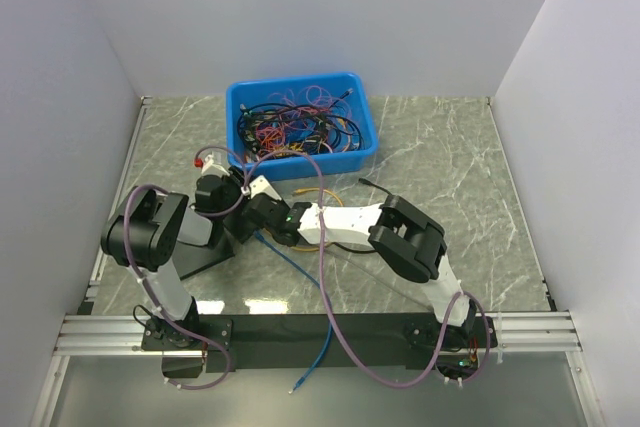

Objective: Insert the plug into the switch port

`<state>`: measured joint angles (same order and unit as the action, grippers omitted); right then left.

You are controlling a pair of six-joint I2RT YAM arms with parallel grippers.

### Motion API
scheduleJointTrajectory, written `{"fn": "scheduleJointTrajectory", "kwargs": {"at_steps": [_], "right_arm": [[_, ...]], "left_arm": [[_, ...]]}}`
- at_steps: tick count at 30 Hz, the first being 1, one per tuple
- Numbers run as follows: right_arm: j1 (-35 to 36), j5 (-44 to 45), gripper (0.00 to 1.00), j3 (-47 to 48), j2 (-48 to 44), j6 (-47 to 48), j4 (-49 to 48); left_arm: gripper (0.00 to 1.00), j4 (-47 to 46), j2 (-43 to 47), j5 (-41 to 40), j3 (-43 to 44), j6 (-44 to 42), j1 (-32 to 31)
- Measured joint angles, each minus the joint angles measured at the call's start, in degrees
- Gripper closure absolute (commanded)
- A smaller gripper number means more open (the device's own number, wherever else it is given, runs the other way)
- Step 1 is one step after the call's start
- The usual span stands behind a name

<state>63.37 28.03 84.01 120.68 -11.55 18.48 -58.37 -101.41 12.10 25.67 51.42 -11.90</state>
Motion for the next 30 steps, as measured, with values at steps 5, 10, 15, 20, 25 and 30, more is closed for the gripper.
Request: {"fn": "scheduleJointTrajectory", "kwargs": {"at_steps": [5, 10, 15, 20, 25, 30], "right_arm": [[0.13, 0.24, 1.0, -0.13, 0.02, 0.7, -0.87], [0.13, 0.26, 1.0, -0.13, 0.02, 0.81, -2.29], [0.13, 0.37, 1.0, -0.13, 0.04, 0.81, -2.97], [0.13, 0.68, 1.0, -0.13, 0.48, 0.83, -3.96], [0.13, 0.85, 1.0, -0.13, 0.63, 0.83, -4.59], [0.13, 0.87, 1.0, -0.13, 0.63, 0.83, -4.7]], "left_arm": [[0.58, 6.05, 2.58, -2.47, 1.18, 0.42, -0.2], [0.58, 12.28, 5.44, -6.12, 2.05, 0.85, -0.83], [0.56, 22.38, 9.99, -9.44, 3.74, 0.59, -1.97], [0.54, 34.84, 16.17, -14.86, 4.76, -0.83, -2.05], [0.53, 41.24, 19.08, -20.61, 5.2, -1.14, -2.05], [0.49, 42.91, 17.7, -22.73, 7.34, -0.9, -1.62]]}}
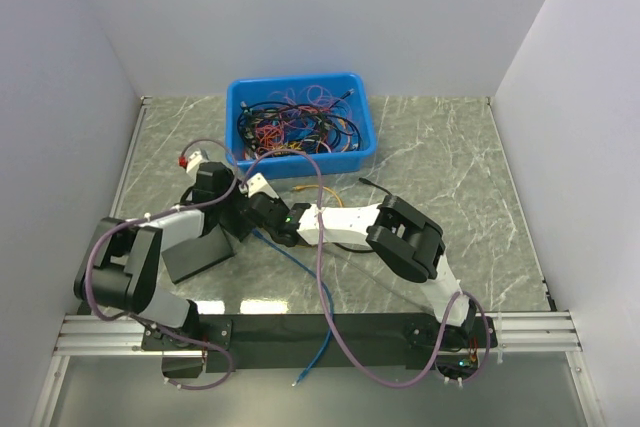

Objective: Insert the plug into the switch port

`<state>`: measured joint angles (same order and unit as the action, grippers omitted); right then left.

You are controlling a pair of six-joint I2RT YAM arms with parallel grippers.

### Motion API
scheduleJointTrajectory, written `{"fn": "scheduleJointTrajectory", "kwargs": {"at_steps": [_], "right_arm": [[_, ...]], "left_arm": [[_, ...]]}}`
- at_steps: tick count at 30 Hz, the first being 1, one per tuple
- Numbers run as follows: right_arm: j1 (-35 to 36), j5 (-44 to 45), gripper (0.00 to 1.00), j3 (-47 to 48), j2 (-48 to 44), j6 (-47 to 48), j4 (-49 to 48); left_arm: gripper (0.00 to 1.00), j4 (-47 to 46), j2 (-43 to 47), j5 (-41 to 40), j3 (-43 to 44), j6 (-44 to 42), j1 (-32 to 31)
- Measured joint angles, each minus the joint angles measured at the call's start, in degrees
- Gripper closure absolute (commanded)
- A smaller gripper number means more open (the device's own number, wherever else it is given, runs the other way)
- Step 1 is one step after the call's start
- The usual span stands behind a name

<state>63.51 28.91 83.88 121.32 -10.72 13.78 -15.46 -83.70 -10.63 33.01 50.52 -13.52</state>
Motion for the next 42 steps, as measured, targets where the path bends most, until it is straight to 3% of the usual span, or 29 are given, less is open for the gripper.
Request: {"fn": "scheduleJointTrajectory", "kwargs": {"at_steps": [8, 18, 42], "right_arm": [[0.0, 0.0, 1.0, 0.0, 0.24, -0.04, -0.22], [0.0, 0.48, 1.0, 0.0, 0.79, -0.04, -0.7], [0.0, 1.53, 1.0, -6.75, -1.88, 3.61, -7.63]], "left_arm": [[0.54, 1.6, -6.99, -1.6, 3.43, -0.07, 2.82], [0.6, 0.96, -8.22, 2.29, 4.31, -2.25, 2.89], [0.67, -5.49, -14.29, 3.78, 7.45, -4.83, -1.42]]}}
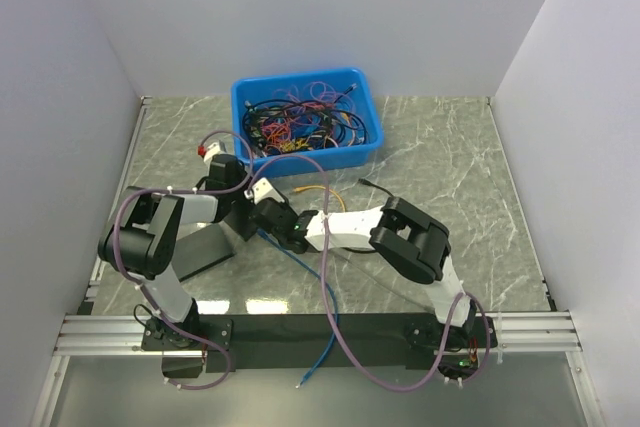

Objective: Insert the plug into the switch port

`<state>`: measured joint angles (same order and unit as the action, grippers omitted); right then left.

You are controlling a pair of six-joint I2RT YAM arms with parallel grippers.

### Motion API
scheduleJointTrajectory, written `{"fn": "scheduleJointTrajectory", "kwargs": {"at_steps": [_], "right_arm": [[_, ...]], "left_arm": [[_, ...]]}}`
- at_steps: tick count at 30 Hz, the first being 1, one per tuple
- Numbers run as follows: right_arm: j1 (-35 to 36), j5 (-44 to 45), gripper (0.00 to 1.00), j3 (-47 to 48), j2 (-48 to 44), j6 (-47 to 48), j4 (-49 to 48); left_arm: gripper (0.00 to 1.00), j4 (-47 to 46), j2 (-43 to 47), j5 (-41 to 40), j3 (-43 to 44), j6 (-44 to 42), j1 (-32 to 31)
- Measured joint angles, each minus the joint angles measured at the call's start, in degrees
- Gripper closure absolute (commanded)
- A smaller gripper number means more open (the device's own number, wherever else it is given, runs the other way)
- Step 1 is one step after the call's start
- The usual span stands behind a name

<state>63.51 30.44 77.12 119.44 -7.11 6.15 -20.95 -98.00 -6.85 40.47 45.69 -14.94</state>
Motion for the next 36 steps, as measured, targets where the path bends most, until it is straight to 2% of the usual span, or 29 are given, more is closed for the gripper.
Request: {"fn": "scheduleJointTrajectory", "kwargs": {"at_steps": [8, 22, 30, 36], "right_arm": [[-0.02, -1.46, 1.0, -7.23, -4.52, 0.92, -3.74], [-0.13, -2.69, 1.0, -7.63, -4.83, 3.93, -4.04], [-1.27, -6.45, 1.0, -13.09, -6.86, 7.48, -12.41], [-2.14, -8.68, 1.0, -13.2, -7.08, 7.72, -12.55]], "left_arm": [[0.68, -5.16, -0.66, 1.99, -2.01, -1.03, -2.67], [0.69, -12.79, -1.99, 0.72, -4.13, -3.17, -4.68], [0.69, -16.94, -2.38, 0.48, -5.51, -4.42, -5.49], [0.69, -17.22, -2.45, 0.2, -5.57, -4.55, -5.64]]}}
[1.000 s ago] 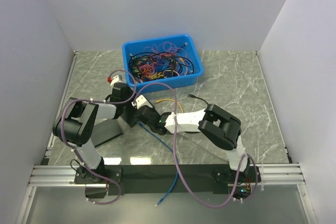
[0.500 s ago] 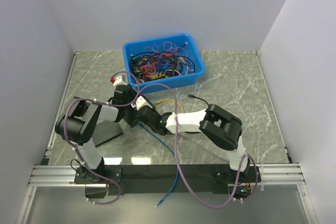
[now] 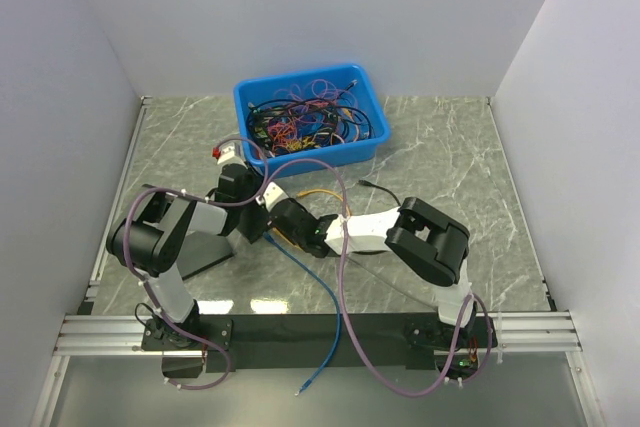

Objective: Insert the plug into the switch port

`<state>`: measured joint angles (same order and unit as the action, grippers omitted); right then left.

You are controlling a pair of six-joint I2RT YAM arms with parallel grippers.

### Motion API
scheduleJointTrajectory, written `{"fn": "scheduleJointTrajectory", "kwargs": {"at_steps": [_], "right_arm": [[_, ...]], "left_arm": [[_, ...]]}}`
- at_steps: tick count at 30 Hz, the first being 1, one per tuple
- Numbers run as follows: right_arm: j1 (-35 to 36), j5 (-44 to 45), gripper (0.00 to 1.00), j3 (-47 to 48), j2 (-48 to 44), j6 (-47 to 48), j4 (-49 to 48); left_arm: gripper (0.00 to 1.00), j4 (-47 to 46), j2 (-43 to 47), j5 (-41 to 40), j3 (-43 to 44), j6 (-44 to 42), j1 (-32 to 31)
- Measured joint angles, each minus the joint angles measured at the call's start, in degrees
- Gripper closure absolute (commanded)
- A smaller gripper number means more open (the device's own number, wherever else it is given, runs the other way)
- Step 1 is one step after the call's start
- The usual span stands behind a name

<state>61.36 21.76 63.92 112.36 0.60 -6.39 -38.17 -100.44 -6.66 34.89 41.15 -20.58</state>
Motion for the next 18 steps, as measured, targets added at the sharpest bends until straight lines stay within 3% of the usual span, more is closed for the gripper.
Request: {"fn": "scheduleJointTrajectory", "kwargs": {"at_steps": [4, 14, 18], "right_arm": [[-0.07, 0.42, 0.95, 0.02, -0.04, -2.47, 0.44], [-0.13, 1.51, 0.62, 0.39, -0.7, -11.47, 2.54], [-0.17, 1.68, 0.56, 0.59, -1.68, -13.75, 5.64]], "left_arm": [[0.68, 0.94, 0.31, -1.25, 0.28, 0.26, -0.39], [0.64, 9.81, 5.07, -1.25, 0.85, 3.23, -3.78], [0.64, 13.42, 5.62, -1.14, 1.77, 4.2, -4.83]]}}
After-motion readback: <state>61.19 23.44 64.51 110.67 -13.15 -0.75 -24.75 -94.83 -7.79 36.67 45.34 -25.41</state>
